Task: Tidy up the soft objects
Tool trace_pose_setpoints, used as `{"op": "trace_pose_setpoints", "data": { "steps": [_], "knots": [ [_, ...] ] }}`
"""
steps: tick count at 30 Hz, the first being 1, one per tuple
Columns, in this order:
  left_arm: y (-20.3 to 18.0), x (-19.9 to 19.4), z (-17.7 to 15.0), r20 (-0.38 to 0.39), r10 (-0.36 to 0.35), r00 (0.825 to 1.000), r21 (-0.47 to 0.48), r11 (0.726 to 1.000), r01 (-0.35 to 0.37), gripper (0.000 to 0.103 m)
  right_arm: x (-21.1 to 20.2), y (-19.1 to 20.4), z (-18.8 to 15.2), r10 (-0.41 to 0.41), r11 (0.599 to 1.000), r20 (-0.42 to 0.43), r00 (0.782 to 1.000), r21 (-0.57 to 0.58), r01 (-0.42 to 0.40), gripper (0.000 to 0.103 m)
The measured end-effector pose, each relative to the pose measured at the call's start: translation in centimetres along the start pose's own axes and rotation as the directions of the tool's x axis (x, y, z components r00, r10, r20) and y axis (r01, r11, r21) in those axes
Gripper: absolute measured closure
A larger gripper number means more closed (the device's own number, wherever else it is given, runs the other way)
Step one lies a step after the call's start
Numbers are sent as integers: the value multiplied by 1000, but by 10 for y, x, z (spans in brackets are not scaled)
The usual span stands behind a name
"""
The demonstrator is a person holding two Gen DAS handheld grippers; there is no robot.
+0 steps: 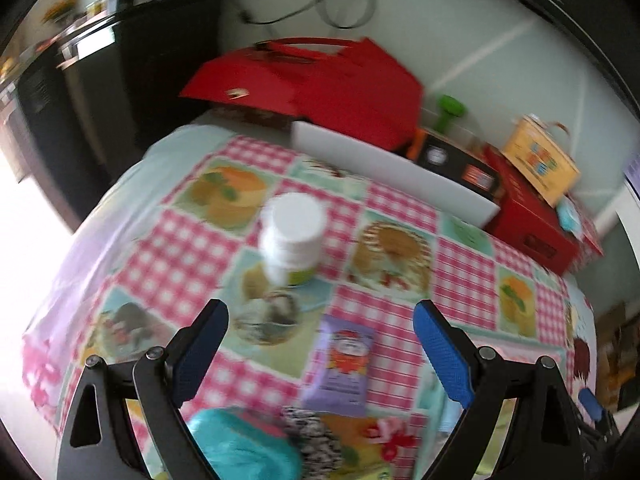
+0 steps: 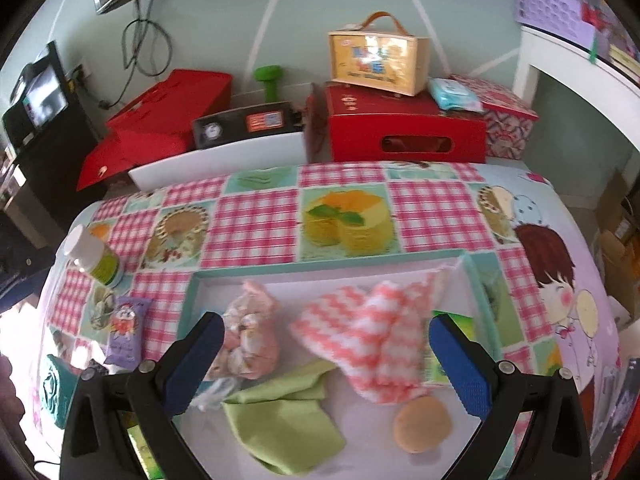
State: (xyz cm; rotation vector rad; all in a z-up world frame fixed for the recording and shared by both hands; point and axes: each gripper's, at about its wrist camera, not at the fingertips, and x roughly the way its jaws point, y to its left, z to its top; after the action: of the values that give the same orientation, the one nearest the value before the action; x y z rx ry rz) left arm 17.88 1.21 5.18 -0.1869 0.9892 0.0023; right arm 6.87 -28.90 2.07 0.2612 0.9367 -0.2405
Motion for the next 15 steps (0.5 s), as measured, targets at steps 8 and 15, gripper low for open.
{"op": "trace_pose_setpoints", "data": {
  "steps": [8, 15],
  "knots": [
    [46, -4, 0, 6, 60, 998, -84, 995, -59, 9, 10, 53, -6, 75, 992, -28, 997, -103, -78, 0],
    [73, -3, -2, -5, 43, 999, -136, 990, -43, 9, 21, 97, -16, 153, 970, -72, 986, -180, -164, 0]
  ]
}}
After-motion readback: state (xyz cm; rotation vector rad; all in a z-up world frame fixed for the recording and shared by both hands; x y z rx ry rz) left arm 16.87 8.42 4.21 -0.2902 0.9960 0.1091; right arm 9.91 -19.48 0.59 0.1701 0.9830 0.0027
